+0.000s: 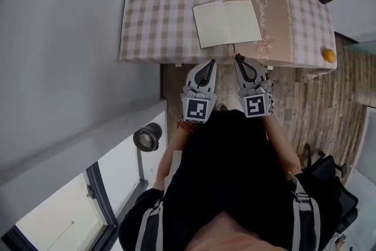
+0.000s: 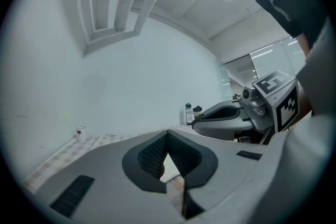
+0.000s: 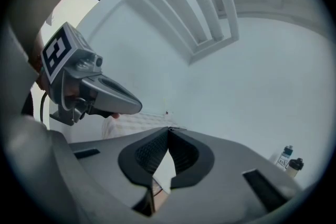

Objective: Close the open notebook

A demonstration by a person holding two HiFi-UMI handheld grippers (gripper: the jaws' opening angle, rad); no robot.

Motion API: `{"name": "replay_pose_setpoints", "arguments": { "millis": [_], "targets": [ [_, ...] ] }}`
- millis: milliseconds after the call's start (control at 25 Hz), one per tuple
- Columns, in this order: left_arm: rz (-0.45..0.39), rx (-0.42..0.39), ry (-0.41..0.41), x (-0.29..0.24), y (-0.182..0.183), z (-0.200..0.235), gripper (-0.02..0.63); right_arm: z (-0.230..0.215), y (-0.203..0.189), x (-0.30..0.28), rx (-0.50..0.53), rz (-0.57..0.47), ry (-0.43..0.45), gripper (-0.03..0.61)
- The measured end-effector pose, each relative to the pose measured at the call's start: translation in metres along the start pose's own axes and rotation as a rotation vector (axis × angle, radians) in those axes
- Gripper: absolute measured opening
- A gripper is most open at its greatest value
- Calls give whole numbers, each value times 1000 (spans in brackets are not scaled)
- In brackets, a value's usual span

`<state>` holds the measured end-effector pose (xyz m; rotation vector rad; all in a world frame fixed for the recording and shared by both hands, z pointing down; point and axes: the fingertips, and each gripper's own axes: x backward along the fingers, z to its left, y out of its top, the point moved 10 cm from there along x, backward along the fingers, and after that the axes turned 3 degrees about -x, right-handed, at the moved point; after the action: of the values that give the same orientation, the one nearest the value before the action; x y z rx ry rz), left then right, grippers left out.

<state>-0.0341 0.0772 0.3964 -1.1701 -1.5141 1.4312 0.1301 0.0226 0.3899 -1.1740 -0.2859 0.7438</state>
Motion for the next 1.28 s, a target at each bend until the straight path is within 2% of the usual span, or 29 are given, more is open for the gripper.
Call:
{"name": "replay_pose_setpoints", "arguments": {
  "millis": [120, 280, 600, 800, 960, 1280],
  "targets": [
    [-16, -2, -44, -19, 5, 36, 12, -2, 10, -33, -13, -6, -12, 6],
    [-26, 31, -95, -38, 2, 72, 12, -2, 15, -64, -15, 35, -51, 6],
    [29, 39, -184, -74, -22, 102, 12, -11, -8, -94, -29, 92, -115, 6],
    [45, 31, -185, -98, -42, 103, 12, -13, -40, -105, 40, 201, -82, 8],
    [63, 22, -234, -107, -45, 101, 12, -13, -61, -111, 115, 243, -40, 23],
    [89, 24, -244, -113, -57, 109, 12, 1, -94, -122, 368, 342, 98, 66]
  ]
}}
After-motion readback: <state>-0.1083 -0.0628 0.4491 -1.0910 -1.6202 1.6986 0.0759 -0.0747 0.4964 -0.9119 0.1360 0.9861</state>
